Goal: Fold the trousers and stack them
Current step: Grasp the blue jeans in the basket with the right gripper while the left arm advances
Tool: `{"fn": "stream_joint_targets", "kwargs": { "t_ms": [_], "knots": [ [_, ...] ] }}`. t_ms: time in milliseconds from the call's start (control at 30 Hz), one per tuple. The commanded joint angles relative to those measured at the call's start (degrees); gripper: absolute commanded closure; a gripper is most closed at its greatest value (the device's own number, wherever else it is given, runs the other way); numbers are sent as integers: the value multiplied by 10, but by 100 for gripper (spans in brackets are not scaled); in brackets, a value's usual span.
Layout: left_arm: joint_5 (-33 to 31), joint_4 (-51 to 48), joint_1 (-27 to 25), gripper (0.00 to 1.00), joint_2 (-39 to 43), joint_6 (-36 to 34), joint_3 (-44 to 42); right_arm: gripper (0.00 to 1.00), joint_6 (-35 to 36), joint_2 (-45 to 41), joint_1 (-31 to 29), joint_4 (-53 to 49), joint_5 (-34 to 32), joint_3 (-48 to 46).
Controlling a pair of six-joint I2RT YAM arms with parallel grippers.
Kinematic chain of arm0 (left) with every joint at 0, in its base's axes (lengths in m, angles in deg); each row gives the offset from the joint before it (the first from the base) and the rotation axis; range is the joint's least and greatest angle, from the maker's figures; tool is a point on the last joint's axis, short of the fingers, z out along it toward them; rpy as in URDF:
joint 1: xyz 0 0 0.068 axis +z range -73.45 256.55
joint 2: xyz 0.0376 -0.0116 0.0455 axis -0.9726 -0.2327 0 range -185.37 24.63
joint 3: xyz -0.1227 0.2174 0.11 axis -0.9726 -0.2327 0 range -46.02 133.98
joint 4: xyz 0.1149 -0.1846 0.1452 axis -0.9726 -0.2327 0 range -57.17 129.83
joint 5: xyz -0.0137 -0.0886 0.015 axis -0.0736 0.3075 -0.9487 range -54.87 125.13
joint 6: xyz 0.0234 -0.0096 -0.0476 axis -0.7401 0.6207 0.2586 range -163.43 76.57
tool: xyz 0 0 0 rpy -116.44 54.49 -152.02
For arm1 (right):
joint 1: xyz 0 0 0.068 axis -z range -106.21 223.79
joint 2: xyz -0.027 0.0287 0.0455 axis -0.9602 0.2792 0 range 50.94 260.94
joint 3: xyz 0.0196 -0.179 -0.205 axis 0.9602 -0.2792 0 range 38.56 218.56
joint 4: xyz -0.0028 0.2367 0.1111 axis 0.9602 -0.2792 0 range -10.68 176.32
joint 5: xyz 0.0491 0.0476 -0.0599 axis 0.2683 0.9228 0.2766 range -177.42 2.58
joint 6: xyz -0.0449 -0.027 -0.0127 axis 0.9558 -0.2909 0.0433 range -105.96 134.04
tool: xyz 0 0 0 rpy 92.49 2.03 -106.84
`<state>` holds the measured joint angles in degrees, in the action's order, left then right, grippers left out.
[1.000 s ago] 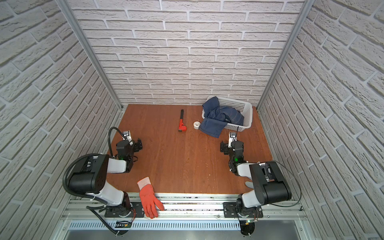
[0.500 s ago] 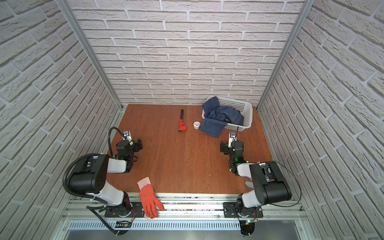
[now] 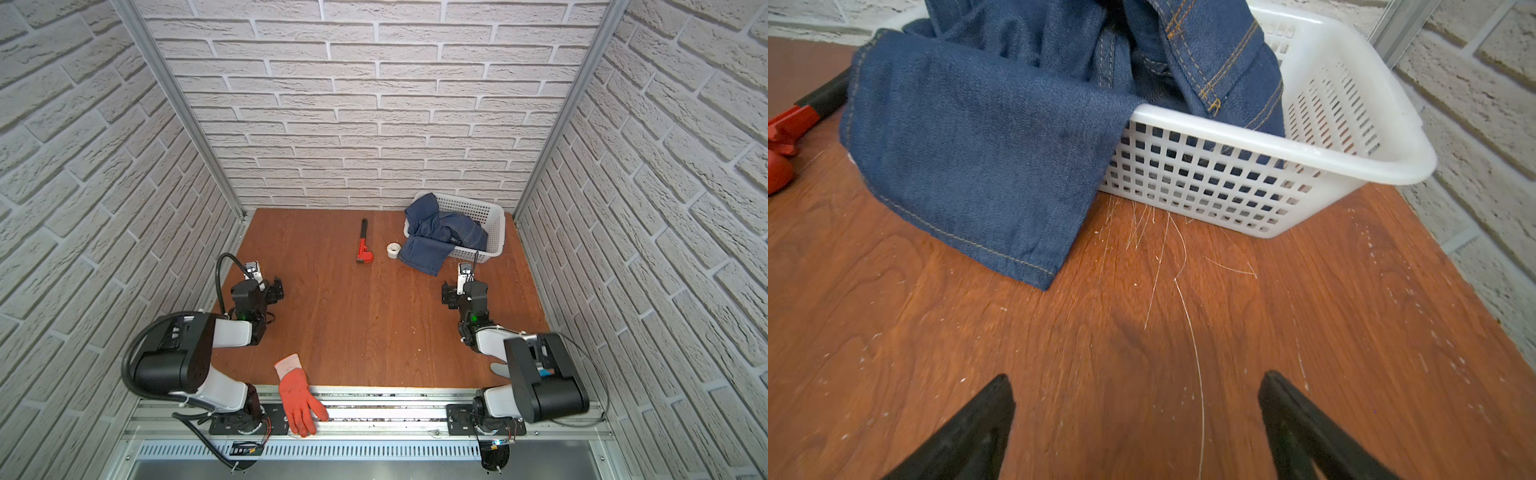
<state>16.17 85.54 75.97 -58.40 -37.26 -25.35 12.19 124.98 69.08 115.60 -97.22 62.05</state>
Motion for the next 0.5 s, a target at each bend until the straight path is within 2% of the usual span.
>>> {"fn": "stream_joint_targets", "kwargs": {
  "t_ms": [0, 100, 167, 267, 367, 467],
  "knots": [
    [-96, -170, -38, 2, 140, 5, 69, 7, -82, -96, -3, -234, -42, 140],
    [-123, -384, -59, 5, 213, 90, 170, 8, -145, -90, -3, -412, -45, 276],
    [-84, -497, -67, 4, 231, 138, 234, 8, -190, -56, -3, -511, -48, 366],
    [-22, -615, -84, 2, 213, 173, 311, 8, -243, 24, -3, -644, -48, 504],
    [2, -694, -115, 2, 177, 195, 363, 7, -269, 100, -3, -721, -12, 613],
    [1, -736, -157, 2, 154, 206, 386, 7, -267, 152, -3, -719, 14, 659]
  ]
}}
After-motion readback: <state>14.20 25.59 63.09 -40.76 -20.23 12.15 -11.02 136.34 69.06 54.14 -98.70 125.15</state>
